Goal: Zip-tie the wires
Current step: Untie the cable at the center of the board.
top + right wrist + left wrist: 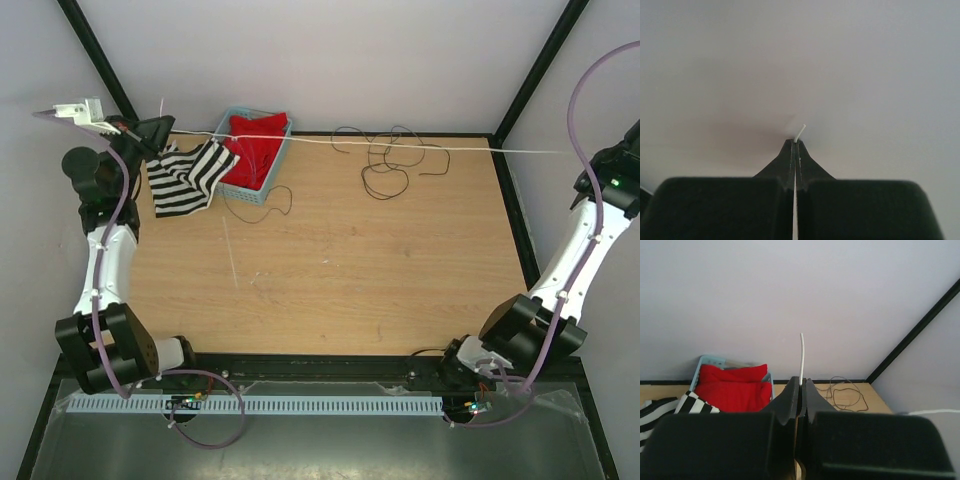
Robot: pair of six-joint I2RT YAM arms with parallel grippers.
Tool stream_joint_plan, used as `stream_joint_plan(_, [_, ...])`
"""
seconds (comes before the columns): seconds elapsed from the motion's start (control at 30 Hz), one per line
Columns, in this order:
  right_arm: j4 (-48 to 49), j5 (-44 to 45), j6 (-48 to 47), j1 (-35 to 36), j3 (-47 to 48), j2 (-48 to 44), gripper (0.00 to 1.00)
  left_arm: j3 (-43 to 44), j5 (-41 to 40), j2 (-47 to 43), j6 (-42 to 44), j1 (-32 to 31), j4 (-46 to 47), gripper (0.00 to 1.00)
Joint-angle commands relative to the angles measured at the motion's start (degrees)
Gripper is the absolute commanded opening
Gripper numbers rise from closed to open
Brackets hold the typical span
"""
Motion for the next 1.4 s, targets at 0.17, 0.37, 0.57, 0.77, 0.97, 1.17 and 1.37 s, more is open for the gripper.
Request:
stream_joint_plan(0.17, [-3.81, -17.05, 15.62, -2.18, -8.22, -8.02, 0.0, 6.68, -2.67, 1.14, 12.26, -15.7, -6.16, 0.0])
stream_joint_plan(0.37, [-3.57, -35.71, 24.41, -2.05, -20.98, -15.95, 0.0, 11.5, -4.06, 5.82, 16.69, -30.14, -7.53, 0.0])
stream_joint_plan(0.57, [3.08, -53.24, 34.27, 0.71, -33.8, -17.67, 0.0, 18.22, -6.39, 11.93, 22.49, -41.31, -9.54, 0.0])
stream_joint_plan(0.77, [0.84, -59.02, 35.06, 3.67, -32.72, -13.32, 0.55, 23.27, -10.31, 17.68, 23.92, -45.41, -12.79, 0.0])
stream_joint_plan(0.97, [2.66, -61.95, 36.56, 12.81, -32.97, -16.7, 0.81, 25.4, -16.79, 19.28, 30.71, -50.4, -17.82, 0.0])
stream_joint_plan(1.17, [22.13, -70.56, 52.53, 22.72, -44.58, -24.81, 0.82, 28.79, -23.79, 20.32, 34.31, -55.18, -24.27, 0.0])
stream_joint_plan(1.37, [27.4, -69.43, 56.68, 36.33, -48.45, -26.16, 0.78, 30.06, -28.22, 21.05, 34.89, -58.4, -26.93, 0.0])
